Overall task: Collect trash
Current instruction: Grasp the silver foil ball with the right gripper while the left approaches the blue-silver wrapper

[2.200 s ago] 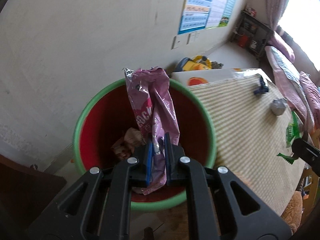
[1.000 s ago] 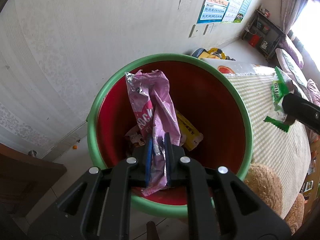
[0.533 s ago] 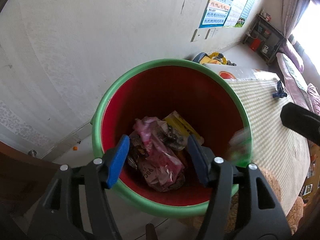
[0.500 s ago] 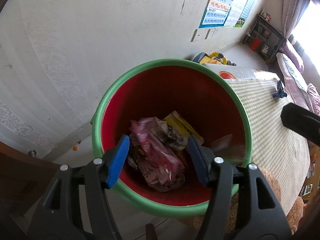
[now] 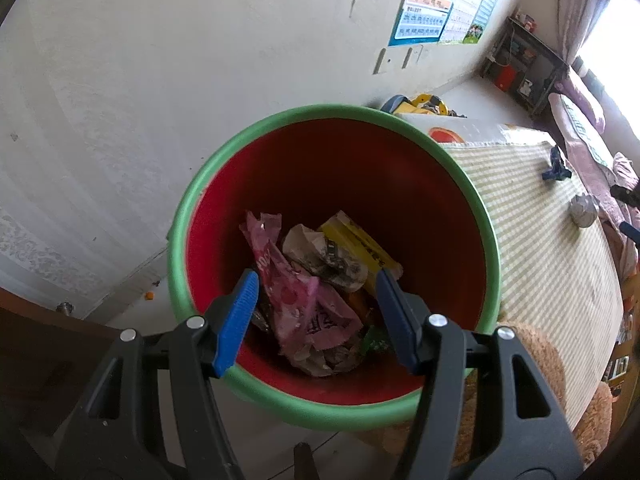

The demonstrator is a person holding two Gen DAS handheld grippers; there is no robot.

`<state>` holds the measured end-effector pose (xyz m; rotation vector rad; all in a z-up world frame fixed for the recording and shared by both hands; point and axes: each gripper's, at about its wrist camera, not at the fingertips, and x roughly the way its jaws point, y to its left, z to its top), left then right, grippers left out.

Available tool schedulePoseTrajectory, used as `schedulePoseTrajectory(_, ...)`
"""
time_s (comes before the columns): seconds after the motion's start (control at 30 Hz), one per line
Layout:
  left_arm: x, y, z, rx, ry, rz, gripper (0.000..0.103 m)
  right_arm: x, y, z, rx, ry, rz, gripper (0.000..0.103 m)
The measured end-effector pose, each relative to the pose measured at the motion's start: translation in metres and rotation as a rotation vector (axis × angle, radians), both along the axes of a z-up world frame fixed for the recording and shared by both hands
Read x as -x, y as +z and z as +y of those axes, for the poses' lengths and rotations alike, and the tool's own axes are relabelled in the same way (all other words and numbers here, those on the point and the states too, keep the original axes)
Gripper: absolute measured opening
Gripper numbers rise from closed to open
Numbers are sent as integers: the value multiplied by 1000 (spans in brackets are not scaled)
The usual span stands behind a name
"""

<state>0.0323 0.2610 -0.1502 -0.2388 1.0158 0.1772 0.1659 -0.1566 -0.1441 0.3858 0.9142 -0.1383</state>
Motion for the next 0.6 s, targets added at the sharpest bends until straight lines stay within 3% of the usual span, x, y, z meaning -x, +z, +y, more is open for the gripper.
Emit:
schedulePoseTrajectory(0.13,-3,2,-12,-18,-30,5,58,-41,-27,-57,-22,-118,85,78)
schedulePoseTrajectory(0.3,-5,5,-28,-48,-61,16,58,-76,-62,-72,-52,-98,197,78)
schedulePoseTrajectory(0.37,-5,7,-35,-61,-73,22,58,-82,-73,-73,-102,-84,218,71)
schedulePoseTrajectory(0.4,-5,8,-40,-70,-82,26,58,-83,-77,-75,-129,-77,231,52)
schedulePoseTrajectory(0.47,-8,12,-50,-80,-100,23,58,-76,-77,-82,-190,-74,216,45)
schedulePoseTrajectory(0.6,-20,22,-78,-94,-153,3,58,-37,-49,-90,-231,-15,122,44)
